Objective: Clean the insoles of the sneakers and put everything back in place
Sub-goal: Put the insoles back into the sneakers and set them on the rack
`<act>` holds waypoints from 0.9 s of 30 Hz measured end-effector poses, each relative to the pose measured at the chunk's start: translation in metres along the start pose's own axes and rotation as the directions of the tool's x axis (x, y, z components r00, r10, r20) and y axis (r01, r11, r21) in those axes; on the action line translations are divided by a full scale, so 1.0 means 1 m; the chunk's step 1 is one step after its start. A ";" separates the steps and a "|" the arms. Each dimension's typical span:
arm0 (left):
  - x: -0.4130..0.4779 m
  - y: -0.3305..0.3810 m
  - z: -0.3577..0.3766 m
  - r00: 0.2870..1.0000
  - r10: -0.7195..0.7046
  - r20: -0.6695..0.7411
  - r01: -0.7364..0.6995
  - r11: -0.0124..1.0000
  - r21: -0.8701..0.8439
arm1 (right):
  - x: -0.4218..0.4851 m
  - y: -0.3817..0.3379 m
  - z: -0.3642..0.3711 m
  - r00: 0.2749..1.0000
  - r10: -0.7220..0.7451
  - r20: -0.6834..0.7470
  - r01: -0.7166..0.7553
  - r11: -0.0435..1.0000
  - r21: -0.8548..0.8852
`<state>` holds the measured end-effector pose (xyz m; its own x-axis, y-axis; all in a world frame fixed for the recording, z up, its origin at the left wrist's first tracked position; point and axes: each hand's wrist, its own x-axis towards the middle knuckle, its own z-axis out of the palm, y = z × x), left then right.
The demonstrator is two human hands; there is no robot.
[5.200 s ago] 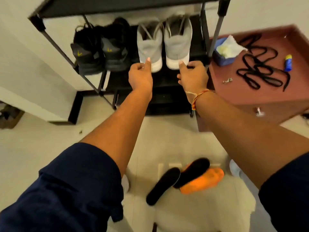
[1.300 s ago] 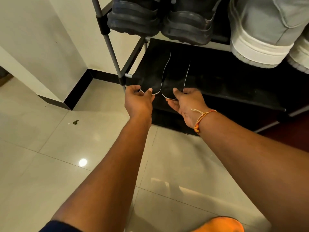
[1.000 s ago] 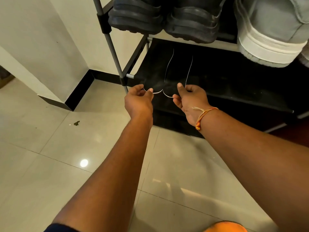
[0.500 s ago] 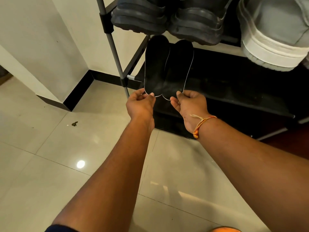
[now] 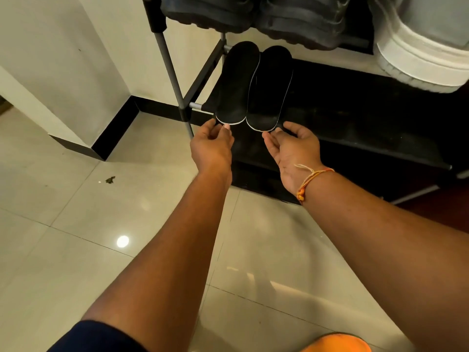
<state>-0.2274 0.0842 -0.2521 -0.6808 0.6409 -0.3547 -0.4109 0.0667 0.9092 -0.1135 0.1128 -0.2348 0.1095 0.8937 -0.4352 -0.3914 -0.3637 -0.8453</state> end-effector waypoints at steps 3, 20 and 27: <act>-0.008 -0.013 -0.001 0.997 0.007 -0.071 0.000 0.995 0.099 | -0.007 0.006 -0.014 1.000 0.014 -0.013 -0.014 0.999 -0.037; -0.182 -0.232 -0.050 0.606 -0.732 0.311 -0.230 0.213 0.950 | -0.108 0.157 -0.315 0.817 0.432 -0.383 -0.562 0.748 -0.354; -0.251 -0.328 -0.134 0.615 -0.775 0.145 -0.311 -0.070 0.948 | -0.169 0.223 -0.415 0.520 0.639 -0.566 -0.835 0.520 -0.181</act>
<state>-0.0031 -0.2012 -0.4907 -0.0126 0.4537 -0.8911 0.8152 0.5207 0.2535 0.1597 -0.2287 -0.4778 0.3241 0.0838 -0.9423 -0.1295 -0.9828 -0.1320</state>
